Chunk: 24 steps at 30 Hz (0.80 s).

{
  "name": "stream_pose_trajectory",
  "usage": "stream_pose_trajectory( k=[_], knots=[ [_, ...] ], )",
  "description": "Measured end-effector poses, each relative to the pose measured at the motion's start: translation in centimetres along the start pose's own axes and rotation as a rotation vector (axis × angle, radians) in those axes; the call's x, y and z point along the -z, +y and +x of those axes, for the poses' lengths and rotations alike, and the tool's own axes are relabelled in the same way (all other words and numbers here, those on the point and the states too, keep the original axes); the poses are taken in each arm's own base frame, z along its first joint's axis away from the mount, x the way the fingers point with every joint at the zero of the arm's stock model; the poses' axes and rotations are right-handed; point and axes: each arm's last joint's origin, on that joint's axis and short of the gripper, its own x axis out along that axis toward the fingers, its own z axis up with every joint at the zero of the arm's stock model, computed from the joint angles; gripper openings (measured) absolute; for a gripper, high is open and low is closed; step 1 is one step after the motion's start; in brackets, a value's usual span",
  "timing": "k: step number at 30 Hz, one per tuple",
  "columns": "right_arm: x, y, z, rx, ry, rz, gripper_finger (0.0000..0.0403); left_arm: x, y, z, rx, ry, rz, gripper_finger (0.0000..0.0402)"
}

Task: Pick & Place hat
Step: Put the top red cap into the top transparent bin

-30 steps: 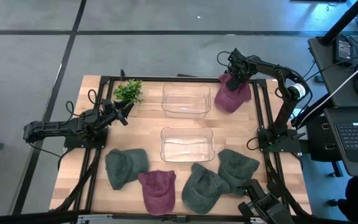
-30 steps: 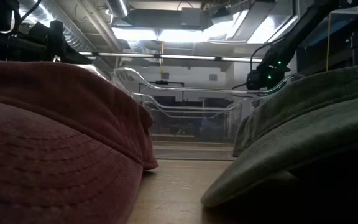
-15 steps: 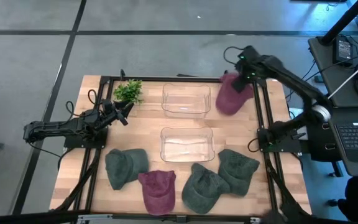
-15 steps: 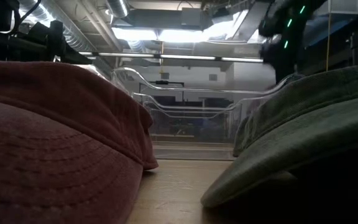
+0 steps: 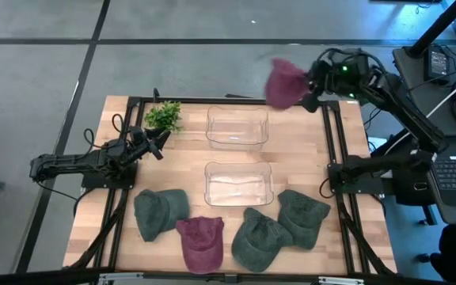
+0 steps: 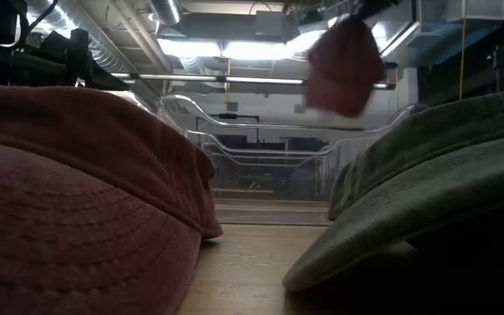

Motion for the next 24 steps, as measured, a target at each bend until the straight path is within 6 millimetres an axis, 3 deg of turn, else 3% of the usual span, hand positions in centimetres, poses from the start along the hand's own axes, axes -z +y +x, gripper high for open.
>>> stream_pose_trajectory(
  k=[6,16,24],
  knots=[
    [-3.3,2.2,3.6,-0.039,-0.118,-0.21,0.0045,0.0,0.0,0.0,0.001,0.0,0.0,0.0189],
    [-5.8,7.9,10.3,-0.142,-0.18,-0.519,0.0045,0.0,0.0,0.0,0.001,0.0,0.0,0.0189],
    [-5.0,9.8,15.3,-0.205,-0.122,-0.55,0.0045,0.0,0.0,0.0,0.001,0.001,0.0,0.019]
  ],
)
